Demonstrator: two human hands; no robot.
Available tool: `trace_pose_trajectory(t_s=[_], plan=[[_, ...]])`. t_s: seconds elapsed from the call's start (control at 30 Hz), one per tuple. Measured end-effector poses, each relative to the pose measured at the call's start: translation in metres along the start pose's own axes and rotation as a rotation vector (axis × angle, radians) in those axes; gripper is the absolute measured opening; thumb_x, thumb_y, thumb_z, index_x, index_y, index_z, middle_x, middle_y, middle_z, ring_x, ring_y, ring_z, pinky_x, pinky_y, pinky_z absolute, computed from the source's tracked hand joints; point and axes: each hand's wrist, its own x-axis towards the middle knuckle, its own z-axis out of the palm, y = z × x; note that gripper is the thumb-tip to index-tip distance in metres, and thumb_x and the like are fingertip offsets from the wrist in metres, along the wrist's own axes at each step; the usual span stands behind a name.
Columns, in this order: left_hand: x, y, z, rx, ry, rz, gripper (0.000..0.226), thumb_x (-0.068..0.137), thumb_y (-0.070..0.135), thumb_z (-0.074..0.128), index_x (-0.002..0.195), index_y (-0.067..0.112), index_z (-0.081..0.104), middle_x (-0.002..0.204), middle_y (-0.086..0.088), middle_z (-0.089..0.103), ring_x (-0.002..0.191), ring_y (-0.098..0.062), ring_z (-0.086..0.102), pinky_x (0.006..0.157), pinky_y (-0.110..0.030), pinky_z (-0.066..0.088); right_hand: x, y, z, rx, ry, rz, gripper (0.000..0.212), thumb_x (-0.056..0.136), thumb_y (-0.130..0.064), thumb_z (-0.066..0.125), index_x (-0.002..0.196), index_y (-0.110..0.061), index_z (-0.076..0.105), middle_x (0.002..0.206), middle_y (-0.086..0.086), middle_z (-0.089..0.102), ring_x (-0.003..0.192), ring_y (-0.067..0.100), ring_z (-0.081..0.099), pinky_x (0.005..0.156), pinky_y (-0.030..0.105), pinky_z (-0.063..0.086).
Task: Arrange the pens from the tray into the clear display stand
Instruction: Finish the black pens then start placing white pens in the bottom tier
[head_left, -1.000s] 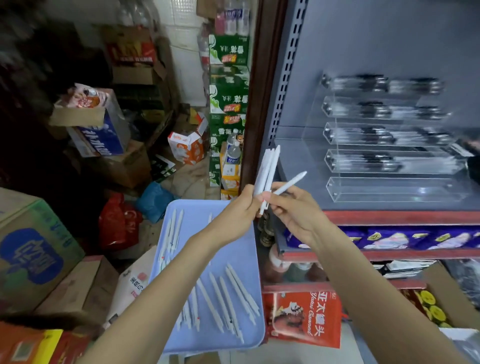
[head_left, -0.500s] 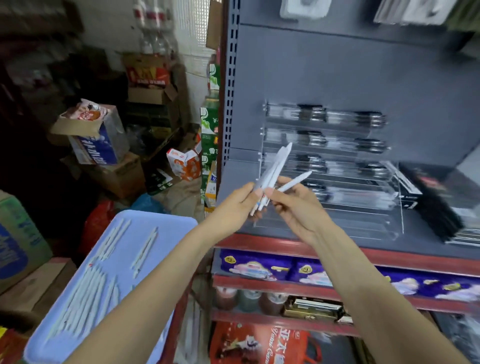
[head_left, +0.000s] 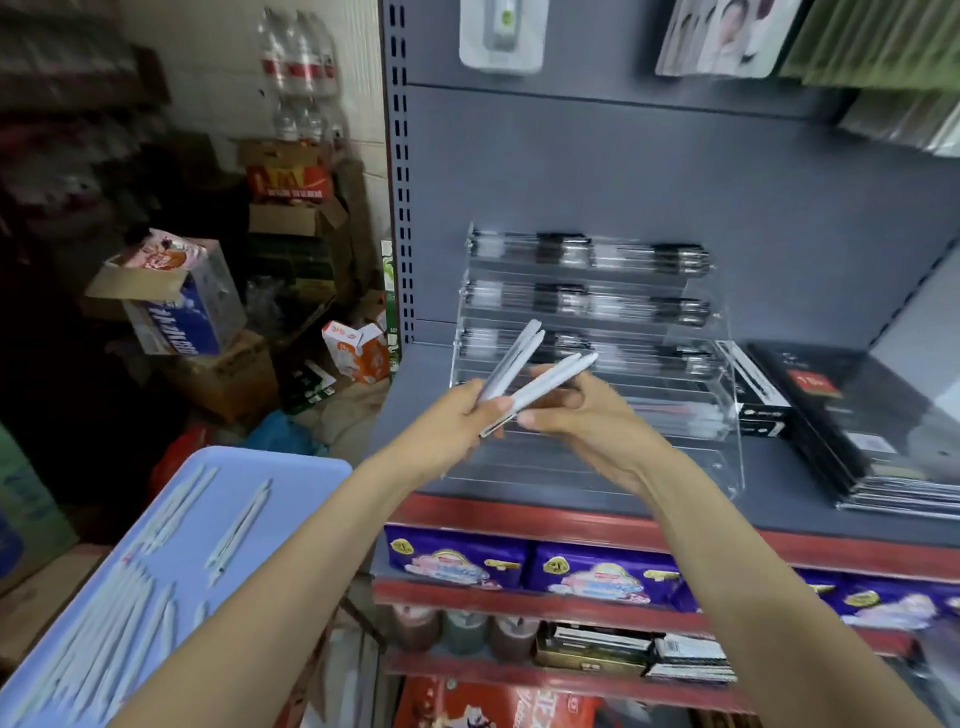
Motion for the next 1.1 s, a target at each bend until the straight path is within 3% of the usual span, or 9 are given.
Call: trace_pose_trajectory(t_s=[0.1,0.2,0.33,0.47,0.57,0.63,0.7,0.87,1.1], plan=[[0.004,0.000,-0.007,0.233,0.021,0.084,0.026,0.098,0.029,0.042,0.104,0.005,0.049,0.072,0.008,0.051,0.064,-0.014,0.044,0.058,-0.027,0.035,0.003,-0.008,-0.019,0.030,0.152,-0.009,0.045,0.086,-0.012,0.064,0.128,-0.014,0.049,0.096,0.002,0.065,0.082,0.011,0.059,0.066,0.020,0.047],[0.005,0.002,-0.013,0.422,-0.058,0.134,0.021,0.098,0.030,0.042,0.097,0.009,0.046,0.072,0.008,0.049,0.060,-0.010,0.044,0.053,-0.018,0.033,0.007,-0.016,-0.036,-0.168,0.208,-0.090,0.037,0.090,-0.030,0.058,0.127,-0.031,0.052,0.107,-0.005,0.065,0.100,0.010,0.057,0.081,0.025,0.041],[0.011,0.010,-0.011,0.460,-0.118,0.143,0.014,0.098,0.029,0.042,0.097,0.016,0.045,0.073,0.008,0.050,0.062,-0.011,0.045,0.058,-0.022,0.037,0.009,-0.020,-0.046,-0.297,0.231,-0.248,0.012,0.088,-0.014,0.062,0.096,-0.020,0.068,0.091,-0.009,0.067,0.082,-0.001,0.059,0.078,0.020,0.042],[0.020,0.015,-0.003,0.480,-0.128,0.201,0.011,0.098,0.029,0.044,0.095,0.018,0.047,0.071,0.008,0.051,0.061,-0.004,0.045,0.054,-0.014,0.034,0.007,-0.016,-0.063,-0.265,0.275,-0.258,0.013,0.085,-0.007,0.065,0.080,-0.019,0.066,0.080,-0.005,0.065,0.073,0.001,0.059,0.074,0.016,0.047],[0.028,0.015,0.003,0.460,-0.069,0.212,0.009,0.097,0.030,0.046,0.093,0.022,0.045,0.068,0.012,0.051,0.058,0.000,0.046,0.053,-0.012,0.033,0.001,-0.014,-0.078,-0.223,0.333,-0.258,0.013,0.087,-0.008,0.062,0.080,-0.020,0.063,0.081,-0.006,0.065,0.072,-0.001,0.059,0.070,0.013,0.047],[0.034,0.013,0.006,0.425,0.016,0.213,0.016,0.096,0.029,0.047,0.094,0.013,0.050,0.066,0.003,0.052,0.056,-0.008,0.046,0.055,-0.020,0.035,-0.004,-0.011,-0.094,-0.095,0.432,-0.260,0.013,0.088,-0.010,0.061,0.081,-0.020,0.062,0.079,-0.007,0.066,0.073,0.002,0.060,0.066,0.016,0.046],[0.038,0.012,0.008,0.320,0.104,0.195,0.010,0.095,0.027,0.050,0.095,0.020,0.057,0.065,0.001,0.055,0.053,-0.008,0.049,0.056,-0.024,0.041,-0.010,-0.006,-0.112,0.045,0.548,-0.272,0.012,0.089,-0.008,0.060,0.081,-0.017,0.062,0.072,-0.006,0.066,0.070,0.005,0.061,0.063,0.017,0.046],[0.046,0.013,0.015,0.110,0.286,0.182,0.009,0.092,0.018,0.057,0.093,0.023,0.064,0.053,0.011,0.054,0.044,0.000,0.051,0.050,-0.010,0.043,-0.020,0.010,-0.138,0.143,0.670,-0.241,0.012,0.089,-0.002,0.058,0.083,-0.011,0.063,0.078,0.003,0.063,0.070,0.008,0.062,0.066,0.012,0.051],[0.054,0.011,0.028,-0.094,0.395,0.171,0.011,0.091,0.017,0.058,0.095,0.018,0.069,0.059,0.013,0.061,0.046,-0.001,0.052,0.050,-0.014,0.047,-0.016,0.020,-0.157,-0.184,0.730,-0.247,0.009,0.085,0.002,0.062,0.090,-0.002,0.068,0.074,0.004,0.065,0.061,0.002,0.064,0.063,0.009,0.051]])
